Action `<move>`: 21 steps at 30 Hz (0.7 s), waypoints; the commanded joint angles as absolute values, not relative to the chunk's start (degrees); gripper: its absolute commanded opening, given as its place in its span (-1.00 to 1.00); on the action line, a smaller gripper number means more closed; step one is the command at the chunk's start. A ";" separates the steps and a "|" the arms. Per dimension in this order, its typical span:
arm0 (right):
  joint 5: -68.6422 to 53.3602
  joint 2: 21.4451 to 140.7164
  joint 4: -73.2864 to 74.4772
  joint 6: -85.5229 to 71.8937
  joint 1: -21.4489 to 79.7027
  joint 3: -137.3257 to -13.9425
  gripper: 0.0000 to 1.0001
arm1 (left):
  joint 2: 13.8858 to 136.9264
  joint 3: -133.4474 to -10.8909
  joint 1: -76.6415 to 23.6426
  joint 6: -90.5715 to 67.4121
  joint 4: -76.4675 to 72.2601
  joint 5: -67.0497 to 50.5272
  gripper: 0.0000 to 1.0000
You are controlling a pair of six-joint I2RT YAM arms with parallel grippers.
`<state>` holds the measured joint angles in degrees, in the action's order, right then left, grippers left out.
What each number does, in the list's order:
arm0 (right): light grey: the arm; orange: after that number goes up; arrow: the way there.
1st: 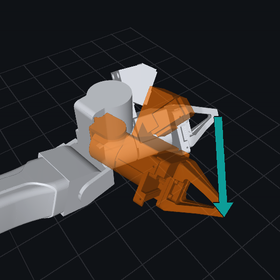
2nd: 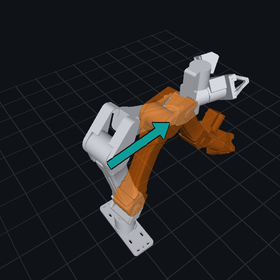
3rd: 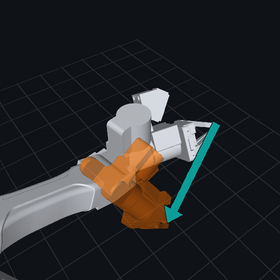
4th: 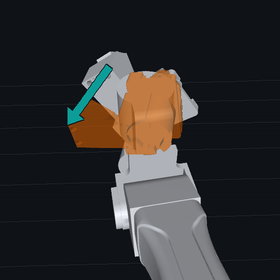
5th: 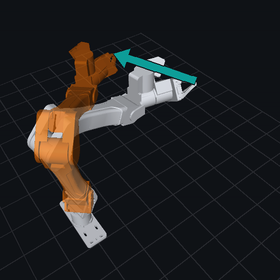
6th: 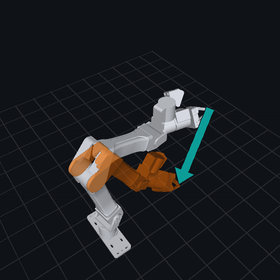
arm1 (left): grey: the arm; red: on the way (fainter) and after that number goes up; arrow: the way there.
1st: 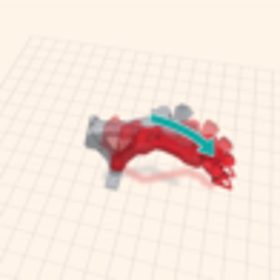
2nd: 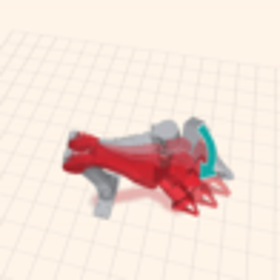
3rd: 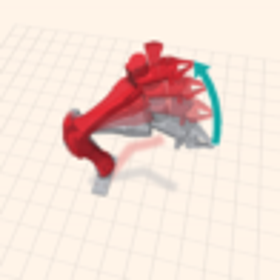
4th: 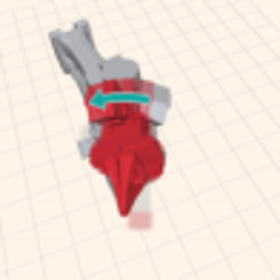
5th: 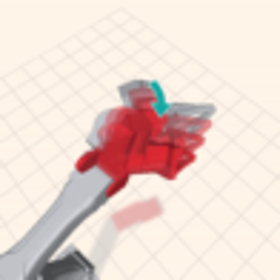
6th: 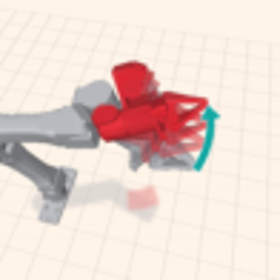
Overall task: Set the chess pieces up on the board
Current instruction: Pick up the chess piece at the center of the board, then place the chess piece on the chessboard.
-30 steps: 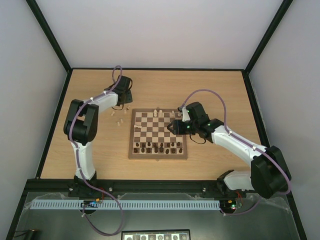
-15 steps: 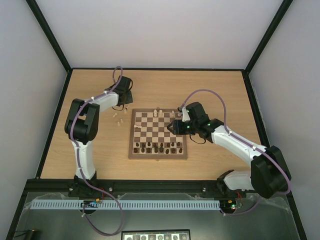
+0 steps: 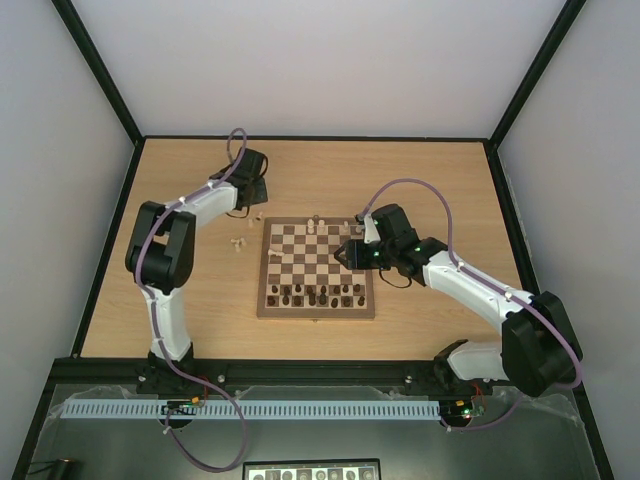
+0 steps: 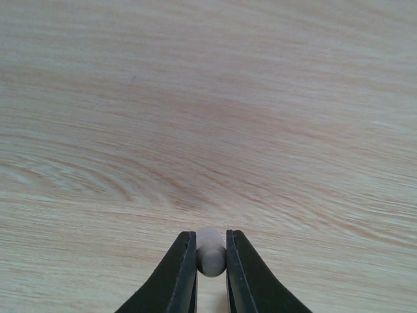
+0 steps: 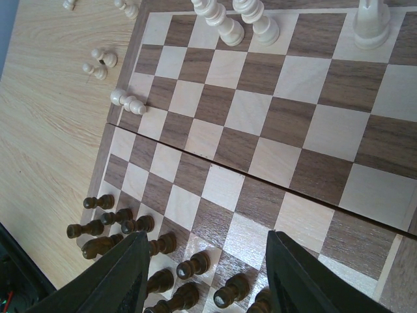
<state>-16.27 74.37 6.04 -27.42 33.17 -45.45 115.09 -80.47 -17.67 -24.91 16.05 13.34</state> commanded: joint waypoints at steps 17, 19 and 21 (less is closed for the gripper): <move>2.72 59.92 11.94 -28.05 33.66 -45.62 0.25 | 108.55 -92.49 -35.40 -22.60 25.97 12.38 -0.92; 2.88 59.41 12.02 -28.11 33.59 -45.54 0.25 | 109.36 -94.13 -37.06 -22.33 26.63 12.22 -0.92; 2.98 59.03 12.11 -28.06 33.64 -45.53 0.25 | 110.69 -96.10 -38.31 -22.11 27.56 12.10 -0.91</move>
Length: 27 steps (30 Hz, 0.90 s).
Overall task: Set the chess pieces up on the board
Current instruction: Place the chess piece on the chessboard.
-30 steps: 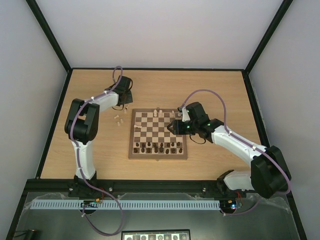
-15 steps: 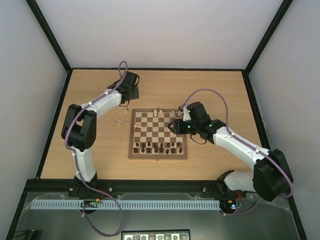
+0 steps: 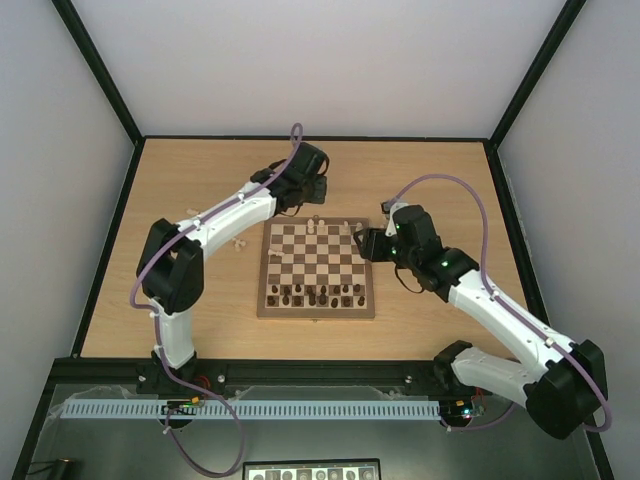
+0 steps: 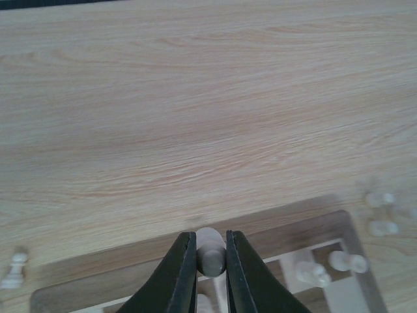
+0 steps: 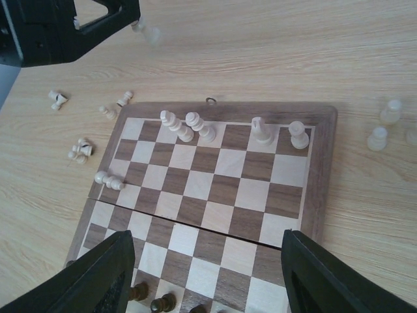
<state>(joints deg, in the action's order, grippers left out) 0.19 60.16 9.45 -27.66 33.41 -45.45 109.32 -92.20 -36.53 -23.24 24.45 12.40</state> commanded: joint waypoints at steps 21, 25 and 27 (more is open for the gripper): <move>2.40 58.35 11.91 -28.13 33.57 -45.33 0.26 | 117.75 -97.49 -43.41 -21.96 27.70 7.02 -0.91; 2.15 58.53 11.80 -28.12 33.57 -45.26 0.25 | 118.62 -96.81 -43.91 -22.17 27.52 6.77 -0.91; 2.11 58.54 11.82 -28.15 33.59 -45.26 0.25 | 118.51 -95.86 -44.01 -22.41 27.20 6.72 -0.91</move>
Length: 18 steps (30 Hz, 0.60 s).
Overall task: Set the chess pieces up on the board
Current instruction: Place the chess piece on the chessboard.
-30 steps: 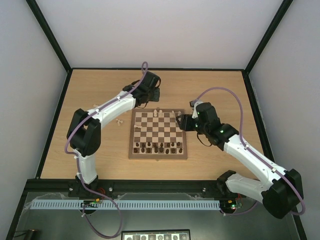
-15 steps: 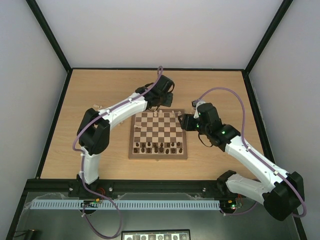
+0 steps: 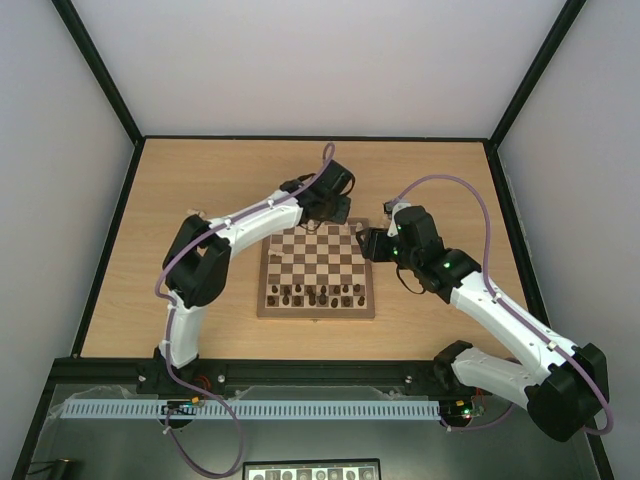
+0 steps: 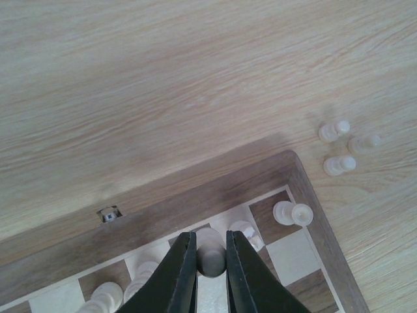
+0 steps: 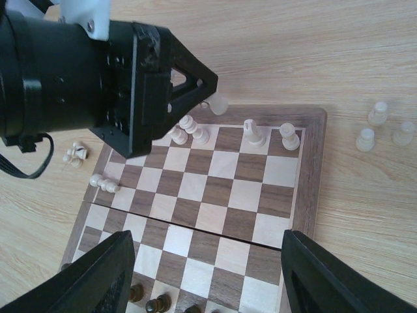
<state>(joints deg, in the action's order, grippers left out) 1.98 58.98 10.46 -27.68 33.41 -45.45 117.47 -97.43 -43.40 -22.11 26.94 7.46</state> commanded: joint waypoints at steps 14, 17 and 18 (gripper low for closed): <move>1.11 58.71 11.61 -28.14 33.60 -45.18 0.25 | 120.83 -93.51 -44.13 -23.36 25.43 6.50 -0.90; 0.95 58.71 11.60 -28.11 33.60 -45.18 0.25 | 121.44 -93.90 -44.06 -23.46 25.38 6.53 -0.90; 0.95 58.71 11.62 -28.15 33.58 -45.10 0.25 | 121.67 -93.95 -44.04 -23.47 25.45 6.43 -0.90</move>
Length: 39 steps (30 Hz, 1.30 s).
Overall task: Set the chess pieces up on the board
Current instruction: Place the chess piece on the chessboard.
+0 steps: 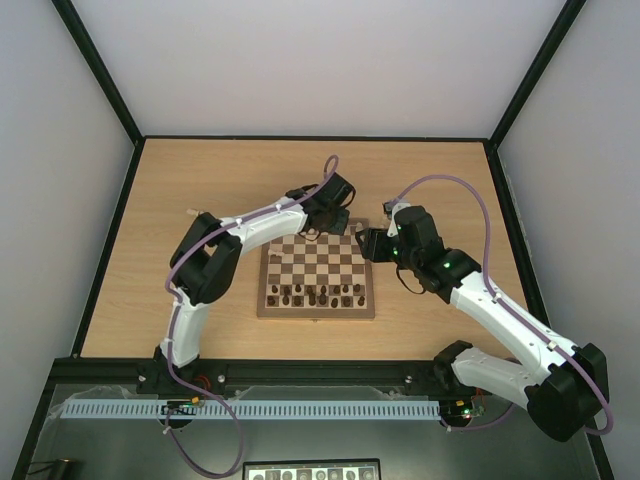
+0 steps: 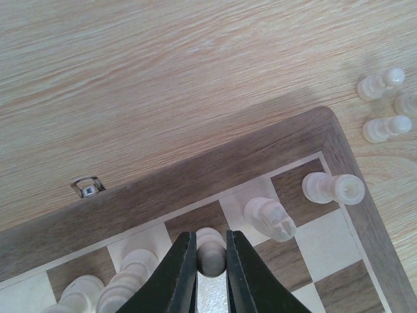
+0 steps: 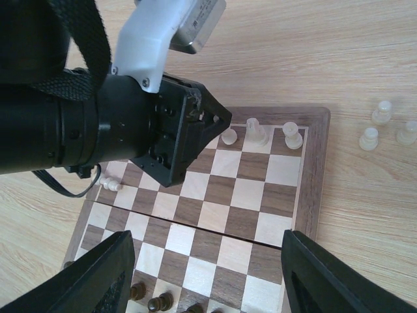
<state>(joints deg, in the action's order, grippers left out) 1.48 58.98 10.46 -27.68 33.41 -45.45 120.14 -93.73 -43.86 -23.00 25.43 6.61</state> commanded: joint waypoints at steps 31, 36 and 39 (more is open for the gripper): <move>-0.27 59.22 11.11 -28.21 33.58 -44.82 0.26 | 119.10 -98.40 -43.60 -23.43 26.65 9.50 -0.44; -0.32 59.06 11.16 -27.98 33.58 -44.99 0.26 | 116.55 -99.98 -42.63 -22.95 26.74 10.16 -0.36; -0.01 59.14 11.42 -27.79 33.58 -45.09 0.26 | 114.66 -100.41 -41.14 -22.77 27.58 10.86 -0.34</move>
